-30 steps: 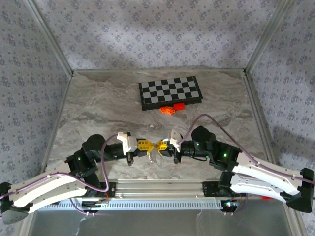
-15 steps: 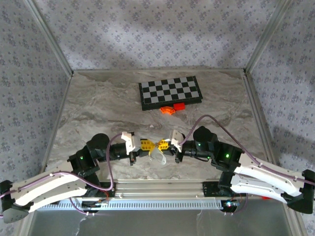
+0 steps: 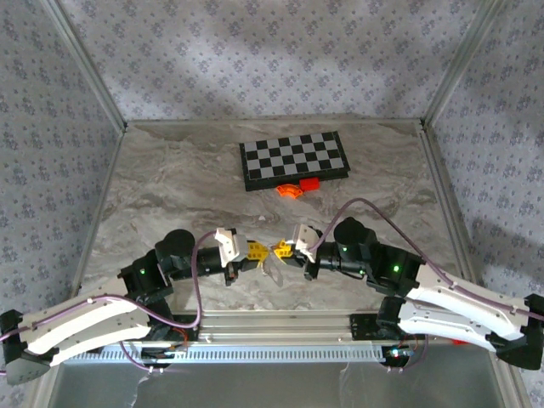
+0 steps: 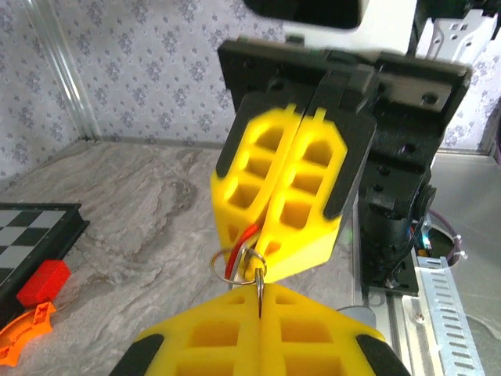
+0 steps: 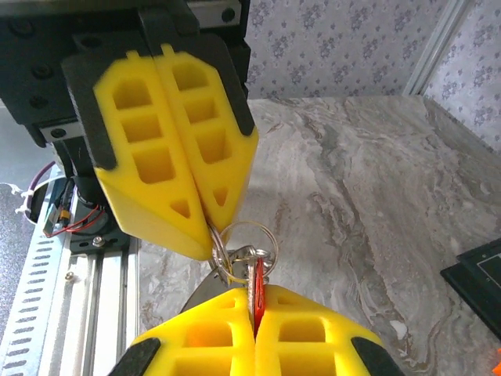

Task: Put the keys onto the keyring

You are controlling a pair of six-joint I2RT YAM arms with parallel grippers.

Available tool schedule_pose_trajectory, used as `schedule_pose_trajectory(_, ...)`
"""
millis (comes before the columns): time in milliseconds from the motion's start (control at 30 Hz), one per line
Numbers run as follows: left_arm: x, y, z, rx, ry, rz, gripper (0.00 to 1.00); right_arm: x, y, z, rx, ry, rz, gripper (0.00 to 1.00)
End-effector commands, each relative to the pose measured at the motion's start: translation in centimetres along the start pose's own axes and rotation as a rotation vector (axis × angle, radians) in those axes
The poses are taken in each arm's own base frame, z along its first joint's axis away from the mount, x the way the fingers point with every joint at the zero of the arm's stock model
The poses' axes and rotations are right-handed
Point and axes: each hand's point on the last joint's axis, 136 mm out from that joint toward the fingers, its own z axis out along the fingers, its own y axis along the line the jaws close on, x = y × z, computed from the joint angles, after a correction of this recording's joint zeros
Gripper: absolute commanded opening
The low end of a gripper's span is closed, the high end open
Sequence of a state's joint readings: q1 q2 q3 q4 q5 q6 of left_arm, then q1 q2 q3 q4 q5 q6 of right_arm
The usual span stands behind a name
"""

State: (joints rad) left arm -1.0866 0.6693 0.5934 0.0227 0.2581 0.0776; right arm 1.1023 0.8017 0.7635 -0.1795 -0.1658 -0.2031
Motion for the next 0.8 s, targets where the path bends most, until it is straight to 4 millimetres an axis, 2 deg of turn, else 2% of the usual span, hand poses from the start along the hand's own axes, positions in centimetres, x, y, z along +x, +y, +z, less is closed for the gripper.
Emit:
schedule_pose_trajectory(0,-2.0,0.4,-0.7,-0.024,-0.034,0.029,0.0,-1.6,-0.7,-1.3,0.045,-0.022,-0.037,0.0)
schedule_pose_trajectory(567,1.3,1.1,0.2,-0.06,0.082,0.015,0.0,-1.6,-2.6,-0.9,0.135,0.06,-0.073,0.0)
schedule_pose_trajectory(633,1.4,1.0,0.3,-0.051,0.082,0.005,0.08,-1.4,-2.9,-0.6,0.146,0.077,-0.076,0.0)
schedule_pose_trajectory(700,1.5,0.8,0.4,-0.041,0.073,-0.005,0.25,-1.3,-3.3,-0.5,0.167,0.091,-0.077,0.0)
schedule_pose_trajectory(767,1.6,0.8,0.3,-0.046,0.066,-0.015,0.36,-1.2,-3.6,-0.3,0.18,0.107,-0.076,0.0)
